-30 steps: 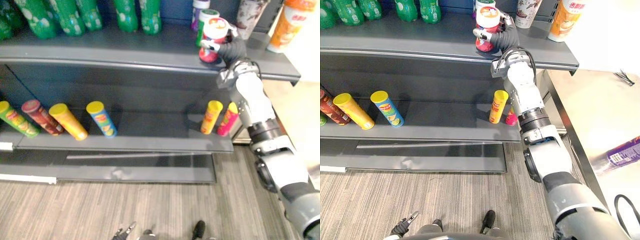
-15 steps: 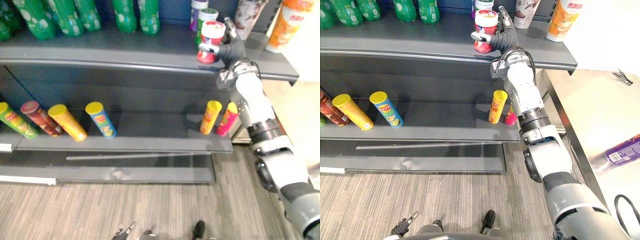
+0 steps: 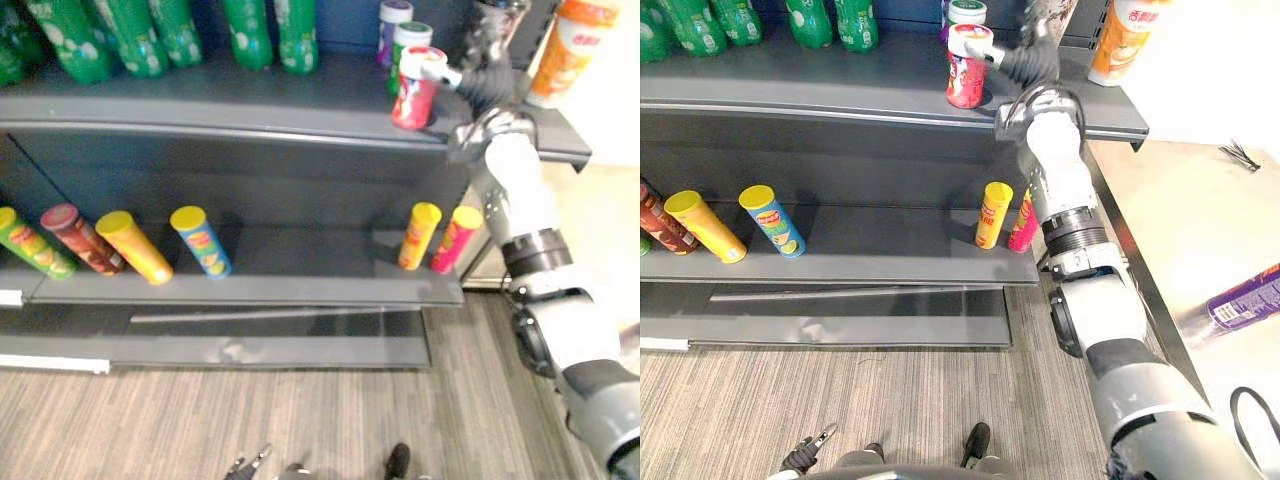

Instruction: Put the gum and the chips on the shelf.

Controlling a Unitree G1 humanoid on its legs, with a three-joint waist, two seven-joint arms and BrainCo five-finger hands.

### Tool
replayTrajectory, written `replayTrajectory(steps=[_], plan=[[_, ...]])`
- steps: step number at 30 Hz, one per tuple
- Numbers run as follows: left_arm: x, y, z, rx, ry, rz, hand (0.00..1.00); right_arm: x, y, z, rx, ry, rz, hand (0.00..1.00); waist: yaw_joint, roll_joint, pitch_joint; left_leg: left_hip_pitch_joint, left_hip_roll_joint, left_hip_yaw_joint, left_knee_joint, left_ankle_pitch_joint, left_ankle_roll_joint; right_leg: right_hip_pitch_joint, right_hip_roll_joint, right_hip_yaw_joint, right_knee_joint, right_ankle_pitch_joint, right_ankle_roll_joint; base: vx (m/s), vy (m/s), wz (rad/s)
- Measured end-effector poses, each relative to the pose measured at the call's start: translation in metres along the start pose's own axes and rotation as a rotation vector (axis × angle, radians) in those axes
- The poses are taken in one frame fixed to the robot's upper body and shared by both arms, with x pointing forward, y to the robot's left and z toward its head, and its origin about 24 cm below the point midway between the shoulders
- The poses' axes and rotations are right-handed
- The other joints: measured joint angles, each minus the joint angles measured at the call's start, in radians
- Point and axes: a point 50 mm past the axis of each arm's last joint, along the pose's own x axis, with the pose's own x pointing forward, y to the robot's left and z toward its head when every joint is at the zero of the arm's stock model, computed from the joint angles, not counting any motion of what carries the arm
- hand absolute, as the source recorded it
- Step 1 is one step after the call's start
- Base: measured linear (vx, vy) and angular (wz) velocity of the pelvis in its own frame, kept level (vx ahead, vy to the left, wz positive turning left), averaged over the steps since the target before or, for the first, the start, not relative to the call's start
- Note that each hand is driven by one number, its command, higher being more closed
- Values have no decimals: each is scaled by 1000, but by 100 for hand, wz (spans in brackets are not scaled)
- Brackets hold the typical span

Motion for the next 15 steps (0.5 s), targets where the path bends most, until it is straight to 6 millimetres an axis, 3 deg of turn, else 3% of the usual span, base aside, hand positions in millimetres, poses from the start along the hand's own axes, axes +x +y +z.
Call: replayTrajectory(steps=[6, 9, 12, 15], plan=[[0, 0, 1, 7, -2, 19, 0, 0, -7, 37, -16, -184, -96, 0, -2, 1, 0, 0, 0, 0, 0, 0, 0, 0, 0, 0, 0, 0, 0, 0, 0, 0], [0, 0, 1, 15, -2, 25, 0, -13, -5, 52, 29, -286, -94, 0, -2, 1, 1, 1, 0, 0, 1, 0, 0, 1, 0, 1, 0, 0, 0, 0, 0, 0], [0, -1, 0, 15, 0, 26, 0, -40, 5, 45, 95, -334, -57, 0, -3, 1, 1, 4, 0, 3, 1, -1, -1, 1, 0, 5, 0, 0, 0, 0, 0, -4], [0, -1, -1, 15, 4, 33, 0, -79, 26, 6, 162, -232, 27, 0, -5, 1, 0, 7, 0, 9, 4, -1, -1, 1, 1, 14, 0, 0, 0, -4, 0, -7]])
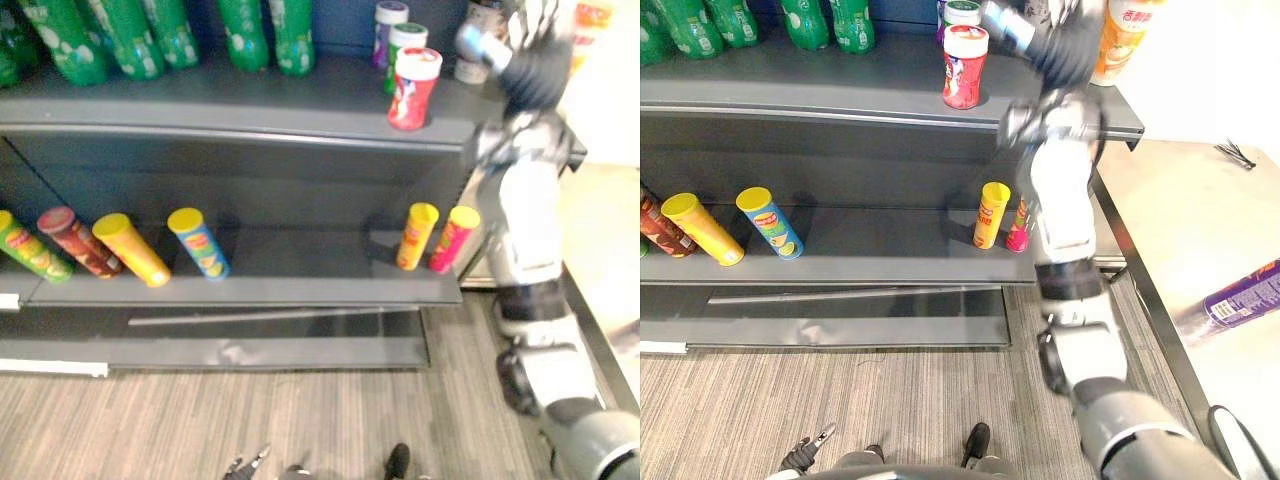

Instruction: Put the gum and the chips on the shelf.

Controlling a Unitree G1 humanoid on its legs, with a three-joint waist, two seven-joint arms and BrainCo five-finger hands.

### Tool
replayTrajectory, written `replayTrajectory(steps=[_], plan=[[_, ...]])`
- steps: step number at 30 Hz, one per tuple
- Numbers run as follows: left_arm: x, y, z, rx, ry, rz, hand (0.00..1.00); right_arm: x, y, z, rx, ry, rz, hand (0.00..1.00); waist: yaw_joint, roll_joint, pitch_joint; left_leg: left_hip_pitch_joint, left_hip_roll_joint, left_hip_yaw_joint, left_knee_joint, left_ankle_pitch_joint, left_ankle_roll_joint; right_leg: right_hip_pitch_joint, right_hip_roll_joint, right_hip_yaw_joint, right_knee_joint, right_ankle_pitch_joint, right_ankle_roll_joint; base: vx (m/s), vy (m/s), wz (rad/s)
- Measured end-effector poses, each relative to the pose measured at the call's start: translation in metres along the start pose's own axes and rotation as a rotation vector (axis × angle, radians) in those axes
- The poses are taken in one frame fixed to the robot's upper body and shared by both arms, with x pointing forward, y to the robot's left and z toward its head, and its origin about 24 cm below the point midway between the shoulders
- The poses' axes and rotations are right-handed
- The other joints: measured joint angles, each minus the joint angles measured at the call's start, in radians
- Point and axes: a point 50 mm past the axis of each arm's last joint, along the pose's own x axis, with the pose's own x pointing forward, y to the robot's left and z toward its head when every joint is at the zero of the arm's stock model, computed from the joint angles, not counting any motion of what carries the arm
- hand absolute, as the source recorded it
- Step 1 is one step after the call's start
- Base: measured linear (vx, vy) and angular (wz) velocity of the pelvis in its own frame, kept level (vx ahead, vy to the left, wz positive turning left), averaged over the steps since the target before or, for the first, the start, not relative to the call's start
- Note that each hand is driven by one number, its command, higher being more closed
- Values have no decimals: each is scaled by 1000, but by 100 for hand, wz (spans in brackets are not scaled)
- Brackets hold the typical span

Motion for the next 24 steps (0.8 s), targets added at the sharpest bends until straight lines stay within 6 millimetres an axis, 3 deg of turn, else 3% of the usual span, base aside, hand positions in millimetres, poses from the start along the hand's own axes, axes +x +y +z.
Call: replayTrajectory(steps=[2, 3, 4, 7, 12, 14, 15, 17, 18, 20, 24], plan=[[0, 1, -2, 1, 12, 10, 0, -42, 19, -26, 76, 138, 86, 0, -3, 1, 0, 7, 5, 13, 4, -4, -4, 0, 5, 12, 0, 2, -3, -9, -1, -14], [0, 1, -3, 1, 15, 13, 0, -54, 25, -31, 121, 177, 114, 0, -3, 1, 0, 12, 6, 19, 4, -5, -5, 1, 7, 16, 0, 2, -3, -1, -3, -21], [-1, 1, -5, 7, 24, 20, 0, -81, 38, -40, 208, 259, 185, 0, -5, 2, -1, 13, 9, 23, 5, -8, -7, 1, 11, 23, 0, 2, -3, -1, -5, -16], [-1, 2, -9, 24, 40, 30, 0, -138, 63, -57, 386, 450, 291, 0, -29, 6, -3, 14, 12, 25, 6, -9, -9, 0, 15, 29, 0, 2, -3, -6, -5, -8], [-2, 1, -12, 23, 50, 38, 0, -205, 57, -73, 469, 672, 253, 0, -32, 26, -16, 18, 11, 30, 6, -11, -9, 1, 15, 33, -3, 1, -3, -1, 2, -2], [-2, 1, -17, 25, 67, 41, 0, -233, 50, -84, 461, 780, 220, 0, -43, 34, -27, 19, 12, 32, 6, -13, -10, 1, 15, 34, -5, 1, -2, 6, 11, -3], [-3, 1, -20, 26, 77, 42, 0, -267, 39, -95, 438, 918, 183, 0, -54, 40, -33, 26, 12, 38, 6, -16, -10, 5, 15, 38, -5, 1, -2, 18, 20, -7], [-4, 0, -21, 32, 80, 38, 0, -299, 26, -101, 410, 1045, 144, 0, -57, 43, -34, 30, 12, 48, 6, -21, -10, 7, 16, 43, -5, -1, 0, 7, 26, -12], [-4, 0, -21, 42, 78, 33, 0, -332, 10, -104, 375, 1180, 99, 0, -62, 45, -35, 30, 12, 50, 8, -29, -10, 7, 16, 48, -5, -2, 0, -5, 26, -9], [-4, -1, -22, 62, 79, 21, 0, -363, -8, -105, 329, 1307, 32, 0, -75, 44, -36, 31, 11, 50, 8, -30, -11, 7, 15, 49, -5, -3, 1, -2, 11, -3], [-4, -1, -23, 67, 81, 12, 0, -433, -64, -97, 127, 1582, -202, 0, -85, 51, -39, 34, 11, 57, 8, -32, -11, 5, 16, 57, -5, -4, 0, 5, 15, -5]])
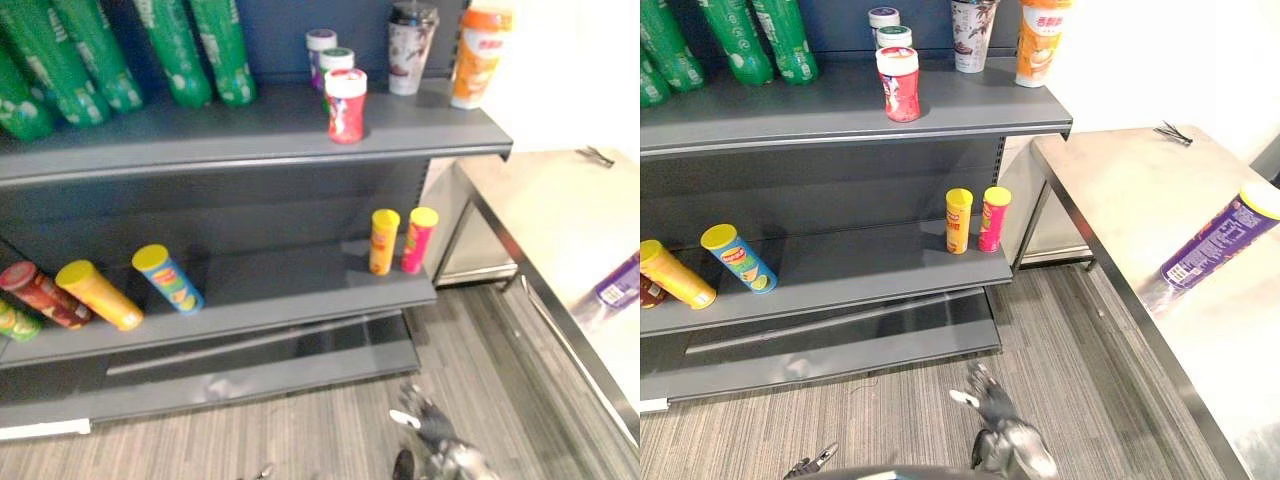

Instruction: Put the gum and the chips on the shelf.

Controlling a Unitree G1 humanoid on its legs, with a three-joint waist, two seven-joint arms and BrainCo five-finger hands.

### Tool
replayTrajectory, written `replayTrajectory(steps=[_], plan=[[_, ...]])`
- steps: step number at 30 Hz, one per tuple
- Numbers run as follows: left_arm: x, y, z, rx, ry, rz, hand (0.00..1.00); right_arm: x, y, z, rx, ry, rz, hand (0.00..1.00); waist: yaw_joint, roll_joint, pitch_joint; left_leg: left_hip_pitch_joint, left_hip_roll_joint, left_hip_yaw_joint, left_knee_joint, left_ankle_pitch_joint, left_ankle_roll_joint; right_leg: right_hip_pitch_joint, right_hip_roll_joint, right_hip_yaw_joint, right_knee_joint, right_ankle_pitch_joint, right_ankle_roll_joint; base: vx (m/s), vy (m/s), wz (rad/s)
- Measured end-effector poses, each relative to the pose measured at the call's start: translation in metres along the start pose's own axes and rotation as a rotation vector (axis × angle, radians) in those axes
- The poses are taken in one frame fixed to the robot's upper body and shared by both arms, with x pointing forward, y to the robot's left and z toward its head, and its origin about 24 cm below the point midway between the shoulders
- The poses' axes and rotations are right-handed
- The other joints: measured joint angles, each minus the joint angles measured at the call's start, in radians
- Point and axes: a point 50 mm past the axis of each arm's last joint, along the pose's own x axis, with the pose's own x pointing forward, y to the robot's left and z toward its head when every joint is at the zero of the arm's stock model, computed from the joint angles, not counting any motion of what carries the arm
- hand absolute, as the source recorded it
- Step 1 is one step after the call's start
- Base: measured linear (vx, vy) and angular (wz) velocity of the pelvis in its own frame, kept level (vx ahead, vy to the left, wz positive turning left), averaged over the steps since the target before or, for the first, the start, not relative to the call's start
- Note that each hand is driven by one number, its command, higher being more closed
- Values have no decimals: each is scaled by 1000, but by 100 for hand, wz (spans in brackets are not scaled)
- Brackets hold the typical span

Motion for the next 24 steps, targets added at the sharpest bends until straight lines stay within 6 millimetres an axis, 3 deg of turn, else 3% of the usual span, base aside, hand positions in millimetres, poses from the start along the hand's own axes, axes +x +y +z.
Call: replayTrajectory(steps=[2, 7, 11, 19, 21, 24], plan=[[0, -1, 0, -1, -4, -10, 0, -8, -27, -16, 12, 71, -137, 0, 0, 5, -2, 6, 0, 5, -1, 0, 0, 1, 1, 5, 0, 0, 0, 8, 14, -8], [-1, -4, -2, -11, -11, -30, 0, -19, -59, -35, 93, 146, -343, 0, -7, 11, -10, 23, 0, 17, -2, -6, -8, 13, 2, 10, 0, -1, 0, -5, 7, -6], [-2, -6, -3, -13, -18, -37, 0, -34, -70, -61, 131, 250, -451, 0, -10, 15, -9, 30, -1, 22, -3, -7, -8, 16, 3, 16, 0, -1, 0, -3, 4, -3], [-2, -5, -7, -18, -4, -40, 0, -45, -73, -80, 238, 313, -547, 0, -25, 18, -6, 44, 0, 27, 1, -11, -9, 28, 5, 25, 0, -1, 1, 0, 7, -1], [-1, -6, -4, -18, -11, -43, 0, -48, -75, -85, 274, 330, -579, 0, -24, 18, 1, 21, 11, 27, 66, -46, -8, 31, 4, 29, 6, -2, 2, -6, 35, -7], [0, -14, 5, -40, -29, -65, 0, -45, -85, -76, 319, 290, -638, 0, -37, 56, 36, -83, 55, 29, 283, -150, 10, -42, 4, 45, 127, -45, 11, -82, 55, -14]])
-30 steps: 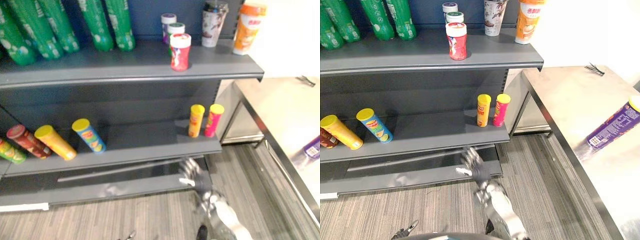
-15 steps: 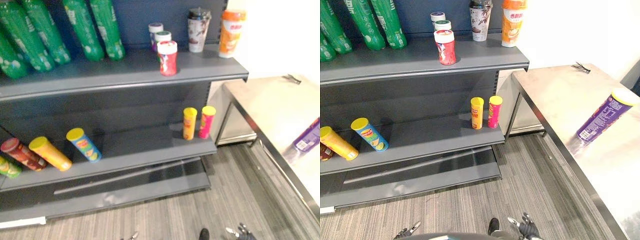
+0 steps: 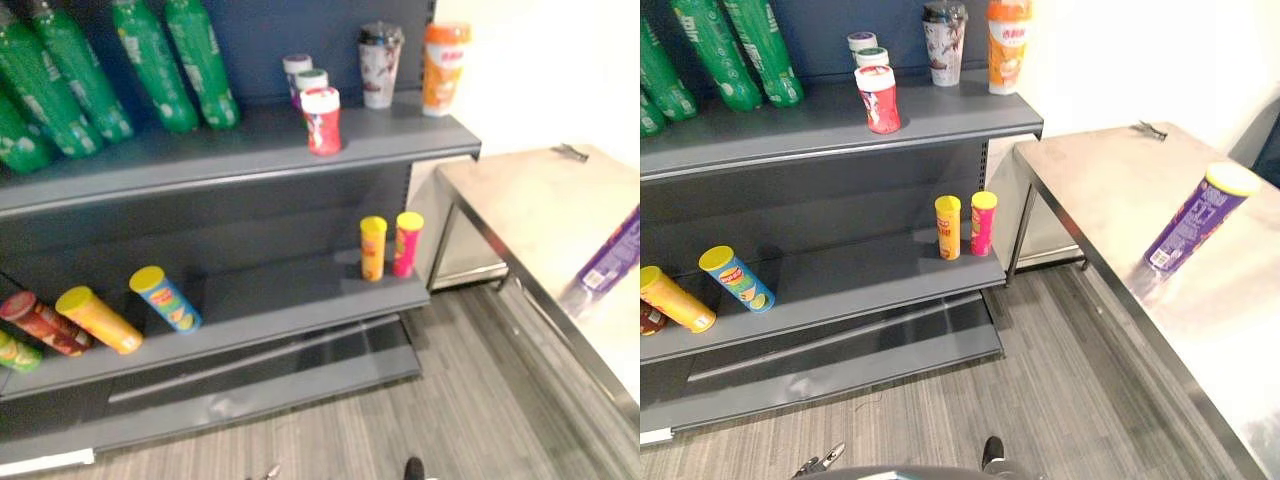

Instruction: Put the gum and the chips on the shelf.

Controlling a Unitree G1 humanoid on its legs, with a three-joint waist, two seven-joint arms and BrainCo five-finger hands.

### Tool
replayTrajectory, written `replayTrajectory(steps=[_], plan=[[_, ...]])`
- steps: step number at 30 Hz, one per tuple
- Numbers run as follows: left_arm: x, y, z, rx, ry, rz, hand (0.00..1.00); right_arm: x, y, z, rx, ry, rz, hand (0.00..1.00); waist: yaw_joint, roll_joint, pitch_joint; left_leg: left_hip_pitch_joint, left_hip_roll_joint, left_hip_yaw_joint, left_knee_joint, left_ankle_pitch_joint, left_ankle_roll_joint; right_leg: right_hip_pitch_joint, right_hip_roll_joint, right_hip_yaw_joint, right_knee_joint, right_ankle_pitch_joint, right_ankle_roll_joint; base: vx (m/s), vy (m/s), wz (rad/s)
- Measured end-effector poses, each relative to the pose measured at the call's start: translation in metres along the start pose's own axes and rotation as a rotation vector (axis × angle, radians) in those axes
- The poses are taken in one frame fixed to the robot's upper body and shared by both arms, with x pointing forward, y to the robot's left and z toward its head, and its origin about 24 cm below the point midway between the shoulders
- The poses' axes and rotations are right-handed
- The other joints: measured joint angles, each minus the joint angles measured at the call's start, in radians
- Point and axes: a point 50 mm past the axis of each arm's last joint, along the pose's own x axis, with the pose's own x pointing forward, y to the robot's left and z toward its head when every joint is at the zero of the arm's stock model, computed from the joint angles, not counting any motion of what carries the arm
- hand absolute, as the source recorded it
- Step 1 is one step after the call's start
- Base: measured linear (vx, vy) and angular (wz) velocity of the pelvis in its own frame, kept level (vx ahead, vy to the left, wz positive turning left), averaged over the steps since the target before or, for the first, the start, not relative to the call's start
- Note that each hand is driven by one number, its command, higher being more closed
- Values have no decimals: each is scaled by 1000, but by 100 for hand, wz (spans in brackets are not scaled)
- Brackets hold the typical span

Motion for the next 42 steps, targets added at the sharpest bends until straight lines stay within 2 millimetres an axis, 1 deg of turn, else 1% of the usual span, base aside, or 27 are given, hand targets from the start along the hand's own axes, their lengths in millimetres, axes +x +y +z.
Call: replayTrajectory(steps=[1, 3, 5, 6, 7, 8, 9, 10, 11, 13, 14, 15, 17, 18, 20, 24, 28, 30, 31, 32, 33, 34, 35, 36, 37, 38, 42], plan=[[0, -2, 1, 7, -4, -9, 0, 0, 0, 2, 24, -9, -10, 0, -8, 7, 11, -25, 1, 4, 38, -17, 6, -35, -6, 12, 50, -19, 4, -163, 138, -30], [1, -2, 3, 8, -8, -8, 0, 1, -1, 3, 89, -12, -29, 0, -12, 2, 23, -44, 2, 48, 80, -42, 16, -97, -16, 54, 116, -37, 11, -111, 138, -59], [1, 2, 5, -13, -12, 4, 0, 0, 1, 3, 150, -24, -45, 0, -13, -9, 46, -43, 27, 150, 143, -85, 30, -129, 4, 139, 106, -22, 34, -84, 139, -120], [1, 3, 5, -22, -12, 9, 0, -1, 2, 3, 161, -29, -49, 0, -12, -13, 49, -43, 35, 183, 159, -98, 32, -139, 8, 151, 96, -20, 37, -116, 150, -156], [1, 4, 5, -31, -13, 15, 0, 0, 4, 8, 167, -50, -51, 0, -12, -20, 58, -34, 53, 258, 169, -110, 46, -150, 12, 148, 57, -25, 48, -114, 141, -174], [2, 1, 8, -43, -24, 13, 0, 0, 12, 14, 171, -70, -35, 0, -11, 2, 78, -19, 81, 328, 170, -112, 50, -163, 6, 87, 67, -27, 34, -97, 141, -178], [2, 1, 11, -51, -36, 17, 0, 0, 16, 15, 177, -72, -27, 0, -11, -3, 90, -11, 95, 365, 170, -112, 51, -175, -7, 25, 111, -39, 14, -60, 126, -168], [3, 2, 18, -76, -58, 23, 0, 0, 20, 14, 185, -68, -30, 0, -13, -8, 105, 0, 116, 422, 168, -111, 50, -182, -40, -81, 197, -71, -32, -24, 115, -151], [4, 4, 23, -92, -78, 27, 0, 0, 22, 14, 191, -65, -34, 0, -8, -18, 110, 14, 121, 473, 160, -105, 47, -168, -79, -159, 263, -90, -49, -9, 103, -141], [4, 4, 29, -90, -102, 25, 0, 0, 21, 13, 182, -62, -40, 0, -11, -27, 112, 33, 119, 539, 149, -99, 45, -114, -131, -208, 286, -91, -49, 82, 14, -105], [4, 3, 32, -90, -112, 21, 0, 1, 23, 14, 177, -63, -38, 0, -11, -29, 112, 33, 119, 557, 148, -96, 45, -96, -138, -218, 272, -105, -34, 131, -82, -113], [6, -1, 42, -88, -140, 8, 0, 2, 32, 18, 161, -63, -15, 0, -16, -34, 121, 43, 110, 605, 124, -73, 44, -88, -143, -273, 223, -108, -30, 67, -98, -78], [6, -4, 45, -86, -149, -3, 0, 3, 31, 21, 156, -66, -17, 0, -19, -32, 120, 57, 101, 624, 99, -51, 39, -81, -136, -284, 197, -105, -24, 44, -121, -47], [5, -12, 46, -87, -156, -27, 0, 4, 30, 24, 151, -73, -20, 0, -19, -19, 121, 77, 100, 632, 72, -28, 21, -64, -115, -273, 169, -101, -18, 36, -136, -31], [5, -16, 45, -85, -156, -39, 0, 5, 30, 29, 139, -88, -14, 0, -16, -12, 120, 97, 103, 652, 47, 1, 3, -60, -91, -256, 154, -103, -21, 15, -156, -31], [5, -16, 44, -82, -154, -39, 0, 7, 32, 38, 132, -115, -7, 0, -34, -8, 117, 101, 117, 654, 24, 47, -11, -67, -68, -252, 159, -124, -40, -24, -127, -9], [5, -19, 42, -84, -144, -45, 0, 7, 31, 38, 131, -116, -8, 0, -53, -6, 116, 121, 131, 655, 32, 66, -24, -94, -74, -240, 254, -207, -46, -58, -103, -4], [5, -20, 41, -89, -137, -46, 0, 7, 31, 35, 132, -104, -3, 0, -68, -6, 118, 109, 151, 653, 72, 68, -21, -112, -76, -249, 290, -240, -62, -41, -122, -1], [5, -20, 41, -109, -135, -45, 0, 7, 29, 29, 142, -79, -5, 0, -68, -10, 117, 97, 186, 649, 141, 79, -6, -113, -70, -248, 303, -253, -73, -8, -164, -15], [5, -20, 41, -122, -138, -42, 0, 7, 26, 24, 164, -60, -14, 0, -67, -15, 119, 90, 225, 632, 222, 106, 25, -98, -63, -236, 308, -264, -81, 3, -237, -23], [4, -20, 42, -131, -140, -43, 0, 6, 25, 22, 168, -52, -18, 0, -67, -15, 120, 80, 241, 590, 263, 125, 52, -87, -55, -227, 305, -268, -86, 45, -255, -41], [4, -19, 42, -168, -145, -44, 0, 6, 21, 19, 165, -41, -26, 0, -66, -27, 126, 36, 262, 453, 357, 179, 108, -59, -38, -191, 298, -275, -93, 63, -226, -66], [3, -20, 42, -199, -157, -52, 0, 7, 17, 22, 160, -47, -35, 0, -61, -24, 124, -15, 219, 272, 376, 144, 66, -42, -25, -152, 284, -272, -88, 66, -140, -79], [2, -21, 42, -204, -161, -58, 0, 8, 15, 25, 157, -55, -38, 0, -61, -22, 122, -33, 192, 205, 370, 121, 46, -37, -21, -130, 277, -273, -89, 73, -86, -95], [2, -22, 42, -202, -164, -67, 0, 8, 12, 28, 153, -62, -44, 0, -61, -21, 122, -55, 146, 131, 343, 89, 26, -25, -13, -90, 261, -272, -88, 87, -63, -97], [2, -23, 42, -196, -166, -72, 0, 8, 7, 30, 154, -69, -55, 0, -60, -21, 122, -68, 121, 113, 294, 82, 15, -9, -2, -58, 247, -271, -87, 92, -62, -93], [2, -25, 45, -165, -180, -85, 0, 7, -4, 29, 146, -76, -66, 0, -56, -16, 118, -121, 89, 37, 85, 89, 7, 5, 21, 2, 239, -271, -86, 96, 11, -69]])
